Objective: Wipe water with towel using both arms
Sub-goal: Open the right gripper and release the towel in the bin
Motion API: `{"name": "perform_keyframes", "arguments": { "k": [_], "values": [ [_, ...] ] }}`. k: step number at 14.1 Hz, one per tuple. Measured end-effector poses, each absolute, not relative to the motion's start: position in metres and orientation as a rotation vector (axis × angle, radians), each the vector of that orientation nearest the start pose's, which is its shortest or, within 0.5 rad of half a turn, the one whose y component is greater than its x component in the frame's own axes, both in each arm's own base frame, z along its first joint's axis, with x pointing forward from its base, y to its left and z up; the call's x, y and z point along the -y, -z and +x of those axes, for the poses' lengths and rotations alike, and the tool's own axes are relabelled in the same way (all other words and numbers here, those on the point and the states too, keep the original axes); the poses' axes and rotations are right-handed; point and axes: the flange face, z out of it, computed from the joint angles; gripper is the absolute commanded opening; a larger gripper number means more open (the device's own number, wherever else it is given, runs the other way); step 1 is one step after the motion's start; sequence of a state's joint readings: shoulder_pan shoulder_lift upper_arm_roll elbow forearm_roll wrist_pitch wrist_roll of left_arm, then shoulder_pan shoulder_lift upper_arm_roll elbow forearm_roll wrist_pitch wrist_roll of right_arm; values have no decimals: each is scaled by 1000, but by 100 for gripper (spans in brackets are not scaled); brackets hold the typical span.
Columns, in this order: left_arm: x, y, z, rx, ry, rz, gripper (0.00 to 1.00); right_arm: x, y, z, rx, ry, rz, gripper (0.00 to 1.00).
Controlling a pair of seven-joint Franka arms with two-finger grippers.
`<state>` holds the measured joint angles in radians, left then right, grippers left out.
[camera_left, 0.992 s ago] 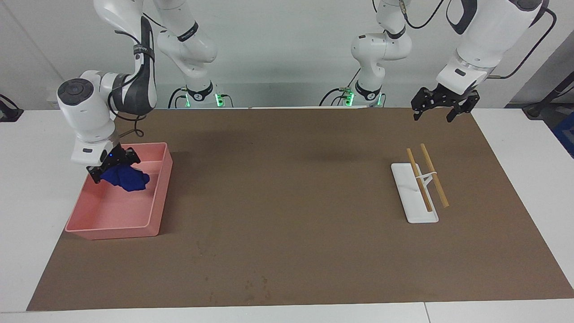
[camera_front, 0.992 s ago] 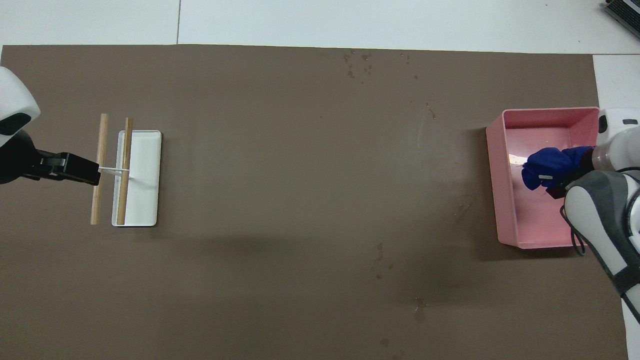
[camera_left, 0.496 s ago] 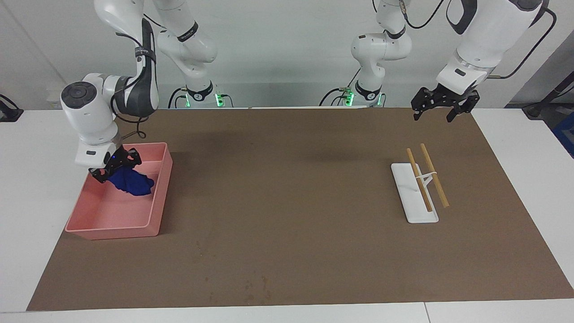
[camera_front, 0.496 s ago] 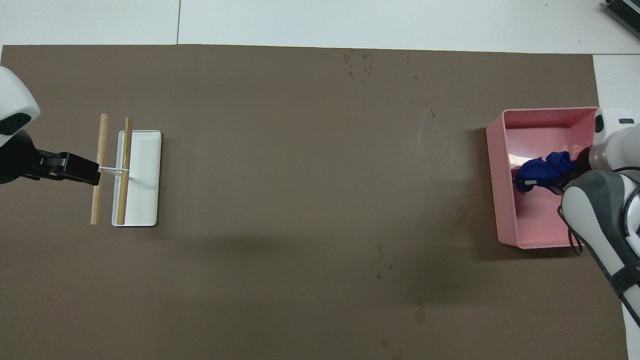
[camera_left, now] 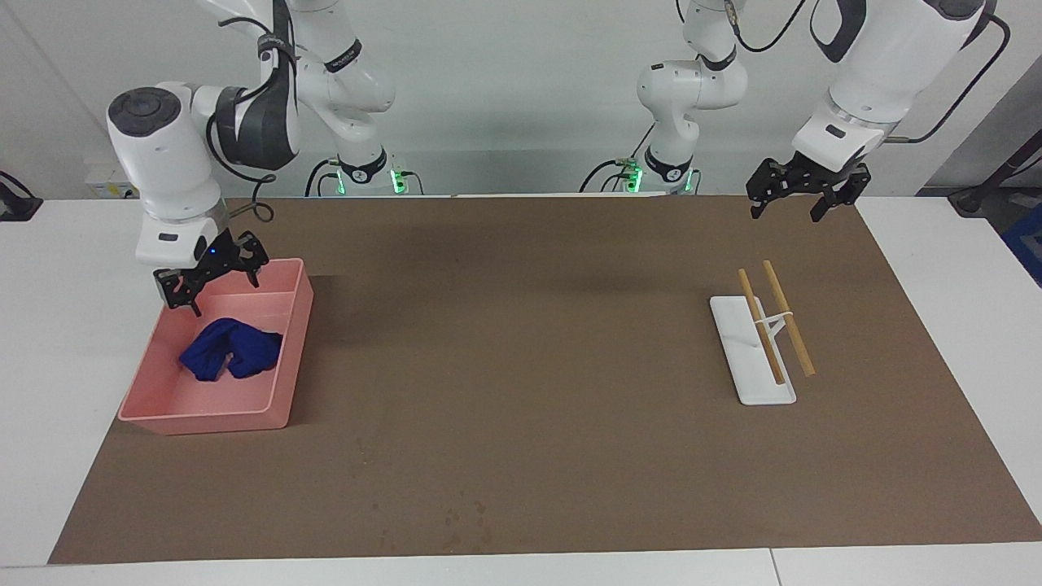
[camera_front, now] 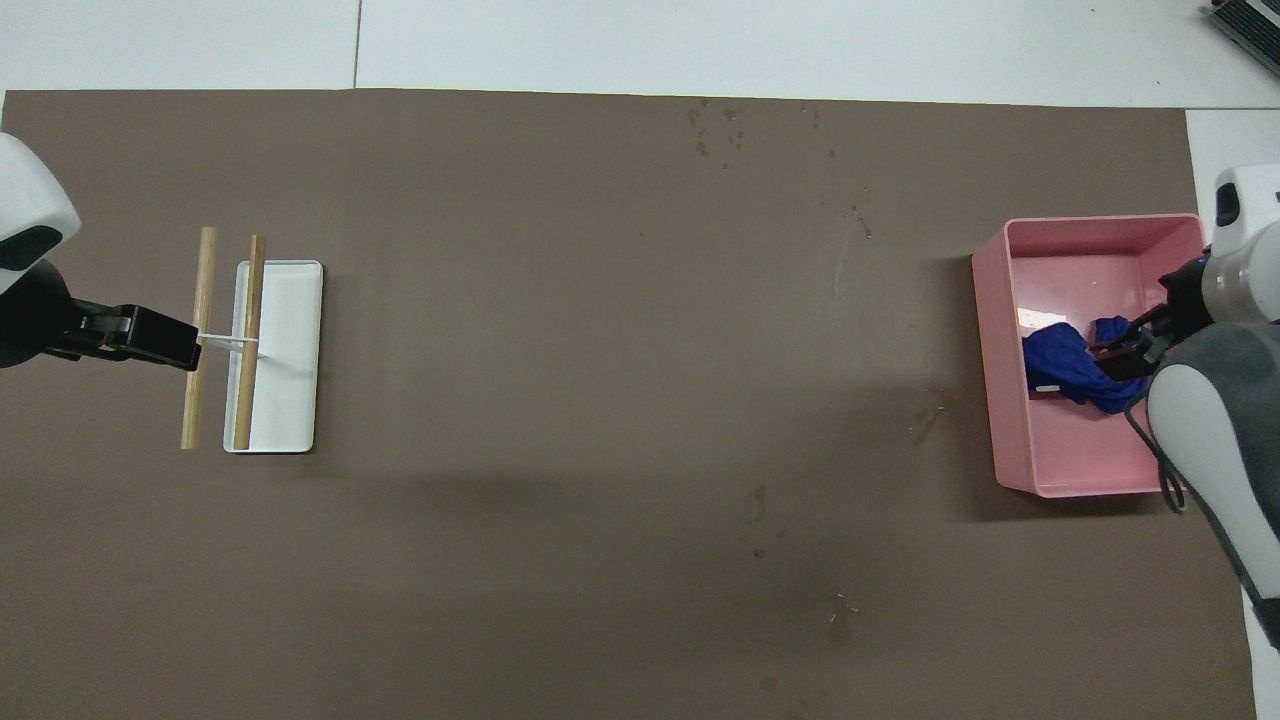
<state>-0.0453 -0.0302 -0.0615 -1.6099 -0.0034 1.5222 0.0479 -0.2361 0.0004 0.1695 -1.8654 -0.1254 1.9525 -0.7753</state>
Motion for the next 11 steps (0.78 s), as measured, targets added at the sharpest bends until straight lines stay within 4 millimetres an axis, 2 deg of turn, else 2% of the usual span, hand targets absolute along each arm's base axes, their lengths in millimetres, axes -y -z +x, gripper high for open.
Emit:
{"name": "perform_keyframes", "arguments": {
  "k": [2,4,8,9,11],
  "values": [
    [58,-618,536,-243,-90,-3131,100,35,-554,563,1164,126,-3031,100],
    [58,-618,536,-243,-91,-3131,100,21,-580,556,1102,153,-3034,100],
    [58,-618,536,-243,-90,-3131,100,-24,-634,535,799,117,-3057,100],
    [58,-618,536,-243,-91,-3131,100,-32,-644,530,730,110,-3068,100],
    [58,-618,536,-243,-91,-3131,100,-42,-647,526,652,77,-3081,100]
  ]
}}
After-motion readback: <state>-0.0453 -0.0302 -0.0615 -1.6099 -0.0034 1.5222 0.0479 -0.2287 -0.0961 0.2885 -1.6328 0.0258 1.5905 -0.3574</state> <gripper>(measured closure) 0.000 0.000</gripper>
